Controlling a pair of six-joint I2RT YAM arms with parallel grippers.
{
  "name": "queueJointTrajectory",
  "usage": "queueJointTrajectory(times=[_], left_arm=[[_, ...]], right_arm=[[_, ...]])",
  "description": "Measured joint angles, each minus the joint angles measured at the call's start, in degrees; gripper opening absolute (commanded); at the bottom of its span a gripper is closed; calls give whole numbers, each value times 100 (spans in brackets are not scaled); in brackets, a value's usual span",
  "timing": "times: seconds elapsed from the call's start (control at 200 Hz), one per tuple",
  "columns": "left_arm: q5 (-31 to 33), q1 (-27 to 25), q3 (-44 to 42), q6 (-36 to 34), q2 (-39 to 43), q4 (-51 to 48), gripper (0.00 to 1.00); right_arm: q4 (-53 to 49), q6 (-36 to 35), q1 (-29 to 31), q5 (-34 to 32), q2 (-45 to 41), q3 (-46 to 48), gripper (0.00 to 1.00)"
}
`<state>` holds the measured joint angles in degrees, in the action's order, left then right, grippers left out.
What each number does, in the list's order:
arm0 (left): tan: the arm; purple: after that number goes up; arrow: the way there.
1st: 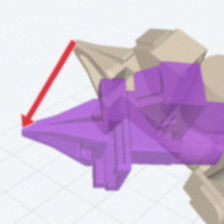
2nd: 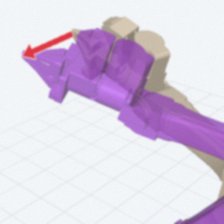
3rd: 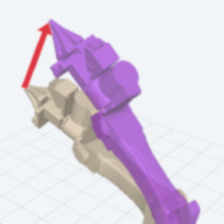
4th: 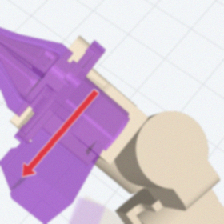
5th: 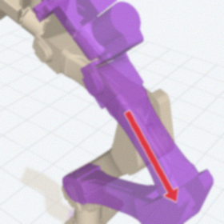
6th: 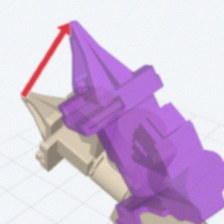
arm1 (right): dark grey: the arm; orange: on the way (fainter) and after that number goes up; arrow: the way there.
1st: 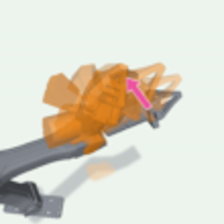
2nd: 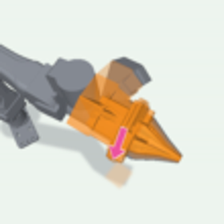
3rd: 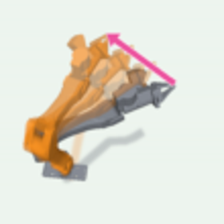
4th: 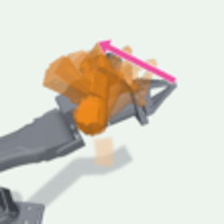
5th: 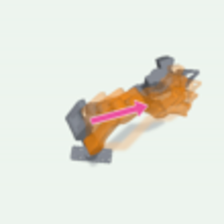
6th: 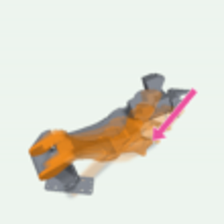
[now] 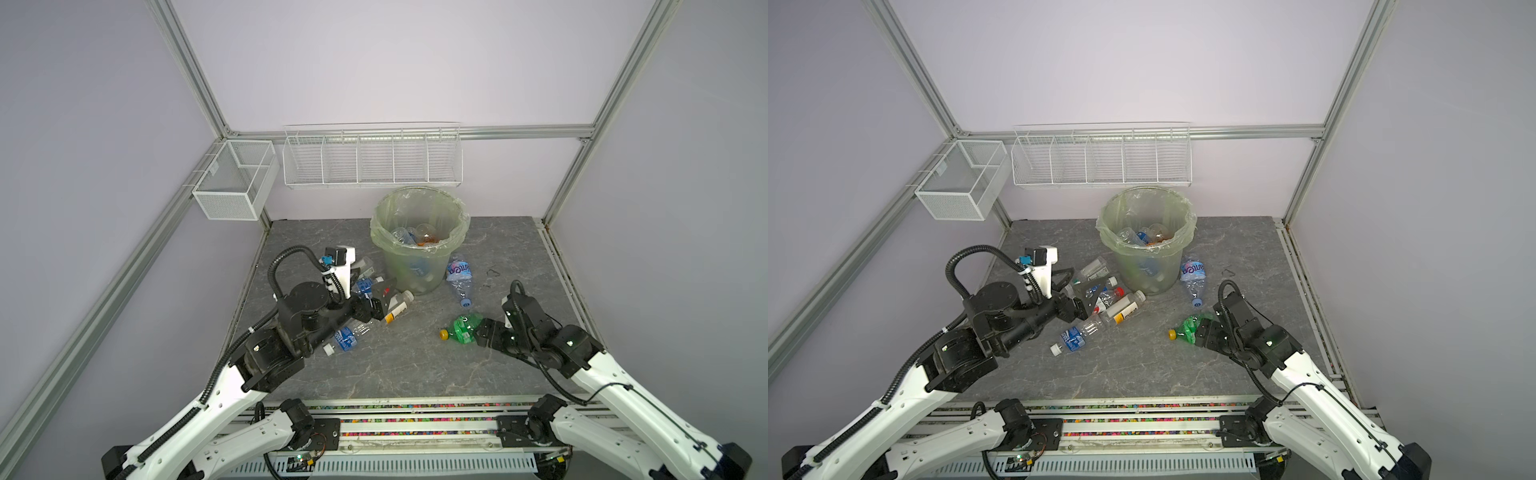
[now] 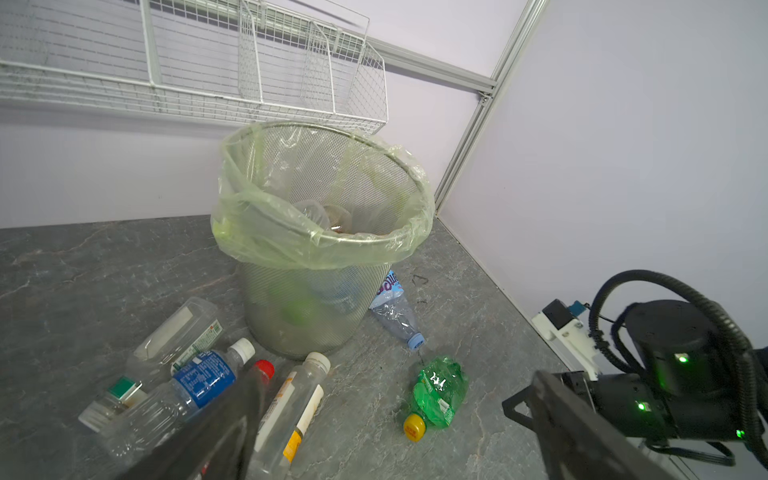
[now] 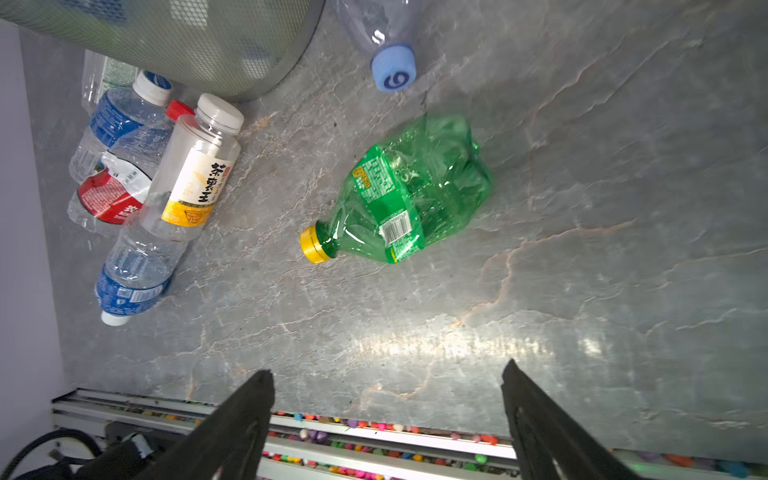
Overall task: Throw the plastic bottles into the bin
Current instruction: 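Withdraw the left gripper while the right gripper reaches toward the green yellow-capped bottle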
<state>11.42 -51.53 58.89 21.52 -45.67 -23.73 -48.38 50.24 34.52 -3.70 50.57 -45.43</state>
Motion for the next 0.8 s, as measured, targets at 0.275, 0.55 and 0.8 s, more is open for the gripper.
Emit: queueJointTrajectory(times=[0.275,0.55,0.8], left_arm=[[90,-44,-673,426,599,-15,98],[101,-144,-1255,743,820,-26,98],[190,-411,-1519,966,833,-17,98]], right_arm=[[415,1283,-63,560,619,39,89],[1099,2234,-118,678,671,568,89],[1493,2809,-236,568,584,990,89]])
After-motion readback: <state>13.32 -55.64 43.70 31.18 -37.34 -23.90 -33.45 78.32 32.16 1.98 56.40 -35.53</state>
